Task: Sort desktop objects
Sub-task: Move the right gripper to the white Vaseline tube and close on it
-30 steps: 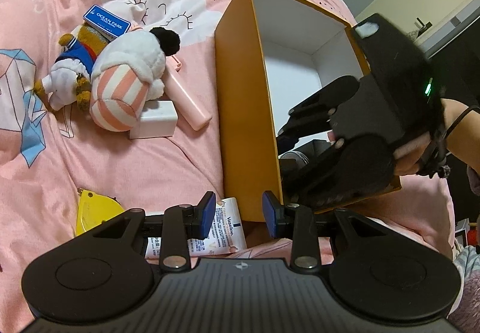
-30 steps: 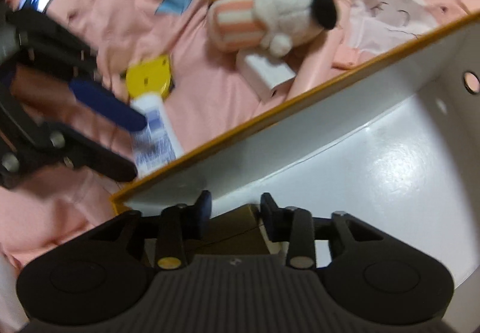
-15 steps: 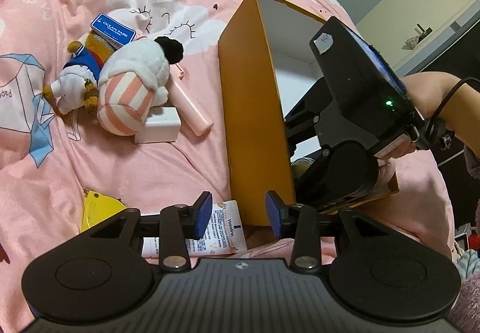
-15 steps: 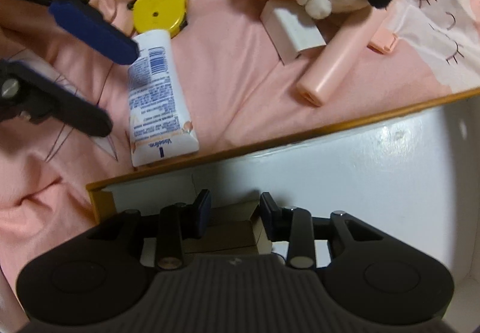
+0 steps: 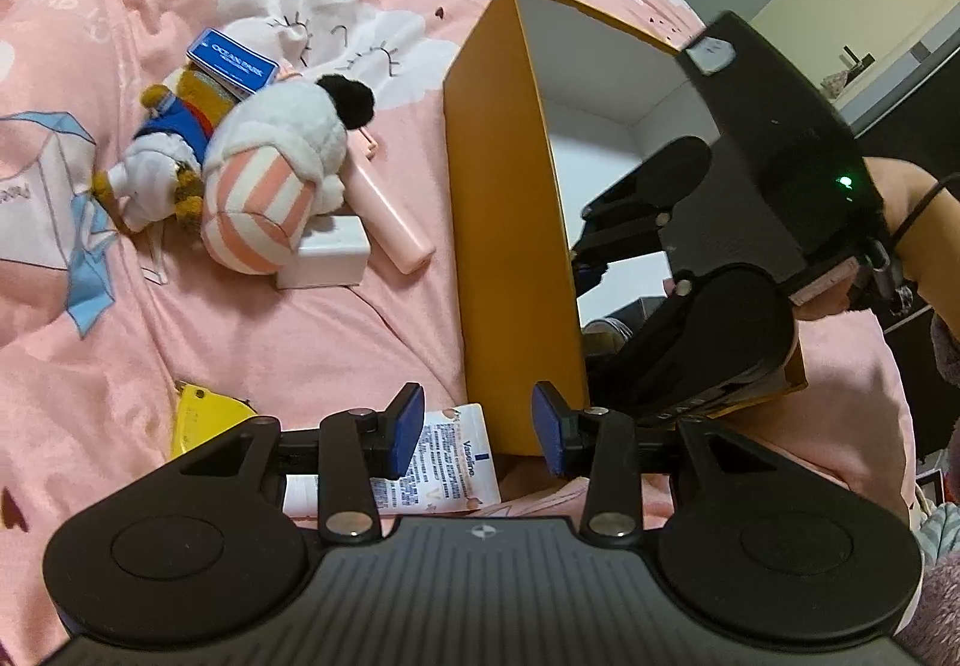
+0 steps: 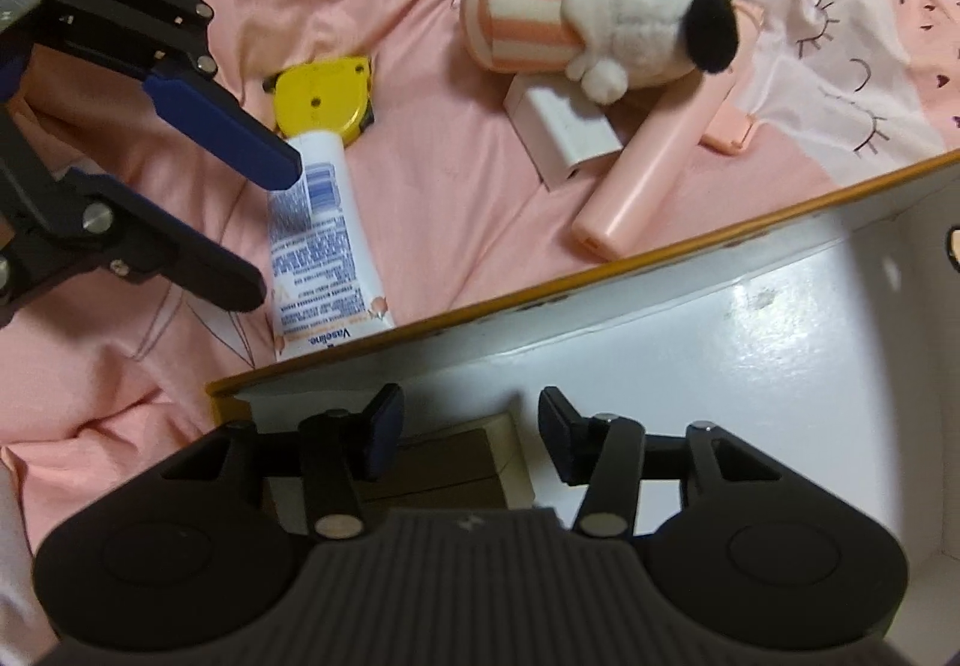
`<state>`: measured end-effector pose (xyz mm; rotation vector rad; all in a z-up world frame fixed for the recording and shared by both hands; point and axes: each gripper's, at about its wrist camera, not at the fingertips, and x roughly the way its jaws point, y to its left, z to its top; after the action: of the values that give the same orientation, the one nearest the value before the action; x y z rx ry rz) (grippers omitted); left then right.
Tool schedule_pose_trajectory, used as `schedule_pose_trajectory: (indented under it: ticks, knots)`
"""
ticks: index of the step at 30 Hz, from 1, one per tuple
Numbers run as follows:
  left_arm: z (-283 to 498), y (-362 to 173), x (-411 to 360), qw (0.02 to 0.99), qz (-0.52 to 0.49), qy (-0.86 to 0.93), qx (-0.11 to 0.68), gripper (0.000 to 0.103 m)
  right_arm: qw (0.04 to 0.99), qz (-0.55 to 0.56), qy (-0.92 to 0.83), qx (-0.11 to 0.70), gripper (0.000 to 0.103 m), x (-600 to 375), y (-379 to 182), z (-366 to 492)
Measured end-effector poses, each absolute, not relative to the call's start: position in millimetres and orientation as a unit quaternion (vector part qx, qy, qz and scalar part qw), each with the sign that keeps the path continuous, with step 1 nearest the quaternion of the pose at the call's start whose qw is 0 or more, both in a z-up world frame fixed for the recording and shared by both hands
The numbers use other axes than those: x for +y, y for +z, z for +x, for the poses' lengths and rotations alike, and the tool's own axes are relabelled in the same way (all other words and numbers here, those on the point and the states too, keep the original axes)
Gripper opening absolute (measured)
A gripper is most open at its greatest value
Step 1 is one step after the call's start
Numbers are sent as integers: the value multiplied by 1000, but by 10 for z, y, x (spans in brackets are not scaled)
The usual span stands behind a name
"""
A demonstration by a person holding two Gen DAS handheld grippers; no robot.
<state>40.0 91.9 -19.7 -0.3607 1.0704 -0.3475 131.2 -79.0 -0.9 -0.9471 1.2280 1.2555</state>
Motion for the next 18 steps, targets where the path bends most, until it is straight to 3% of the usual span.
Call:
schedule_pose_trajectory:
  ticks: [10,18]
  knots:
    - [267,27,1181,859,-108,-96,491,47,605,-363,530,471,54,-923,435,1166]
    - [200,-24,1332,848,-86,-52,521,47,633,-284,576,432,46,-814,810,932]
